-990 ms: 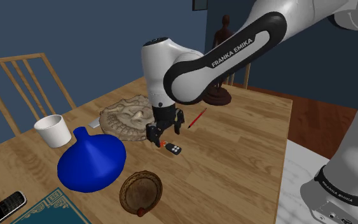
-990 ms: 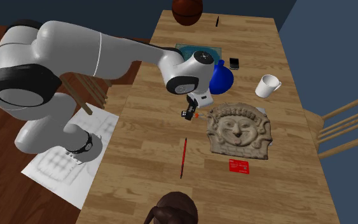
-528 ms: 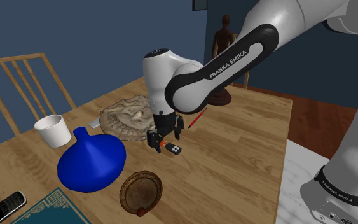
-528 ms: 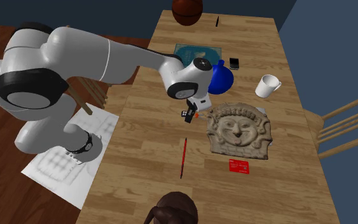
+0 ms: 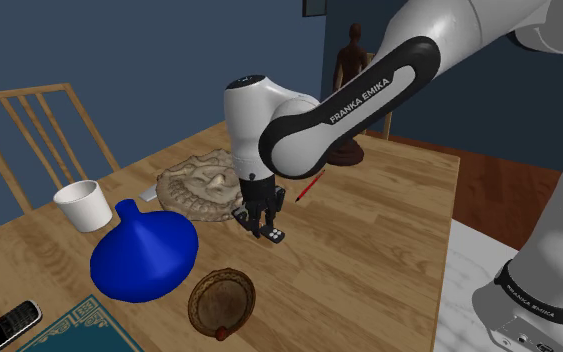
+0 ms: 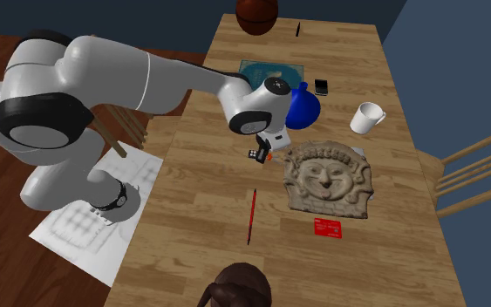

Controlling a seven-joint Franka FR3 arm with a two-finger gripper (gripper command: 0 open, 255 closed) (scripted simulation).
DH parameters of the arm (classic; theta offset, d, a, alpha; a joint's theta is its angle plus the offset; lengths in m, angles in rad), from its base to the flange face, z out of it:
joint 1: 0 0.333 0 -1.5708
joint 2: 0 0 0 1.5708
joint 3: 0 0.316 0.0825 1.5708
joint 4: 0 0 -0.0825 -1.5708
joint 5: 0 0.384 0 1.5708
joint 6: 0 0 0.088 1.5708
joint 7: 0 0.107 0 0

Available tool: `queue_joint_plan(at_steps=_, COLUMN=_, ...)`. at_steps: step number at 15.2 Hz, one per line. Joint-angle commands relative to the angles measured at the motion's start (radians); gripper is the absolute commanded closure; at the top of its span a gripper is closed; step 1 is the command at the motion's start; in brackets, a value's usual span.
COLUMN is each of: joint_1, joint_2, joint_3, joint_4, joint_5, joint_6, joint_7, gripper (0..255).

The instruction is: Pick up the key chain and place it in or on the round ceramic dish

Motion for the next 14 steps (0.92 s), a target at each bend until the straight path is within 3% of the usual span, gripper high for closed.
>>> queue_joint_plan(at_steps=1, joint_1=-0.003, joint_2=0.003, joint_3=-0.004, joint_4=-0.005, joint_5=-0.001, joint_6=-0.004, joint_7=0.000, gripper=255)
queue_joint_plan(at_steps=7, joint_1=-0.002, joint_2=0.004, joint_3=-0.004, joint_4=-0.004, joint_5=-0.002, joint_6=-0.004, joint_7=0.001, gripper=255)
queue_joint_plan(at_steps=14, joint_1=-0.011, joint_2=-0.046, joint_3=0.006, joint_4=0.032, joint_5=0.027, joint_6=-0.084, joint_7=-0.018, gripper=255)
